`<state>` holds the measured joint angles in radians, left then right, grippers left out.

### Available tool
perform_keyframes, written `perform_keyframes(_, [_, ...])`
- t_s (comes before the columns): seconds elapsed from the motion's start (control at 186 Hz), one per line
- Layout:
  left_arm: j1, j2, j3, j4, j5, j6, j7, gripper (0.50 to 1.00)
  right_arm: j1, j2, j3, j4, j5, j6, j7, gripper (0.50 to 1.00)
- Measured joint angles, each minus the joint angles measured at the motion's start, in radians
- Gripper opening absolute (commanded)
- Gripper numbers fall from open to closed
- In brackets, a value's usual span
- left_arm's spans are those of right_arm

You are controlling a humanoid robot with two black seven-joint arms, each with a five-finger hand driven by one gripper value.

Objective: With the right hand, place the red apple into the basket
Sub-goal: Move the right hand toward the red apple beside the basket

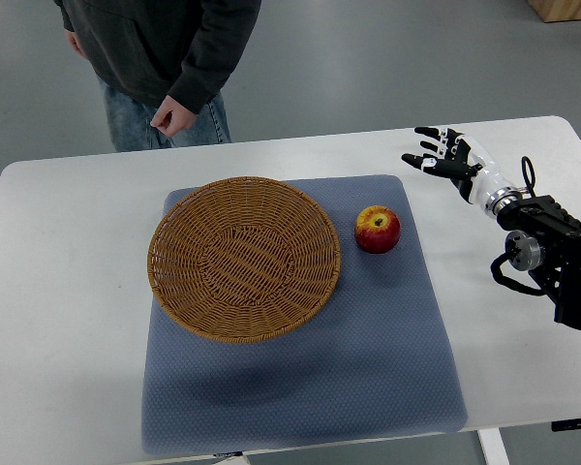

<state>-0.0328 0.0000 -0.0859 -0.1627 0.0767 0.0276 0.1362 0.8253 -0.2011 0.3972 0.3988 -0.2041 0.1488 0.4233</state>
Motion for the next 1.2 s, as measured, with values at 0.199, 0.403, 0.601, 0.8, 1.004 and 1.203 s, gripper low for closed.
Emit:
perform_keyframes(0.199, [0.000,0.000,-0.001,0.000,0.000,0.000,0.000,1.000,0.000,-0.001,0.000,0.000,0.000,0.000,0.000,0.917])
perform_keyframes(0.403, [0.000,0.000,-0.001,0.002,0.000,0.001,-0.001,1.000,0.002,-0.008,-0.002,0.000,0.000,0.000,0.000,0.917])
perform_keyframes(0.601, [0.000,0.000,-0.001,0.001,0.000,0.001,-0.001,1.000,0.006,-0.015,-0.035,0.002,-0.037,0.043,0.005,0.917])
perform_keyframes(0.8, [0.000,0.000,-0.001,0.001,0.000,0.001,-0.001,1.000,0.014,-0.026,-0.043,0.003,-0.111,0.141,0.012,0.917])
perform_keyframes(1.004, [0.000,0.000,-0.001,0.002,0.000,0.000,-0.001,1.000,0.021,-0.043,-0.043,0.006,-0.193,0.244,0.037,0.917])
perform_keyframes(1.203, [0.001,0.000,-0.001,0.002,0.000,0.000,-0.001,1.000,0.038,-0.063,-0.044,0.013,-0.337,0.317,0.087,0.917])
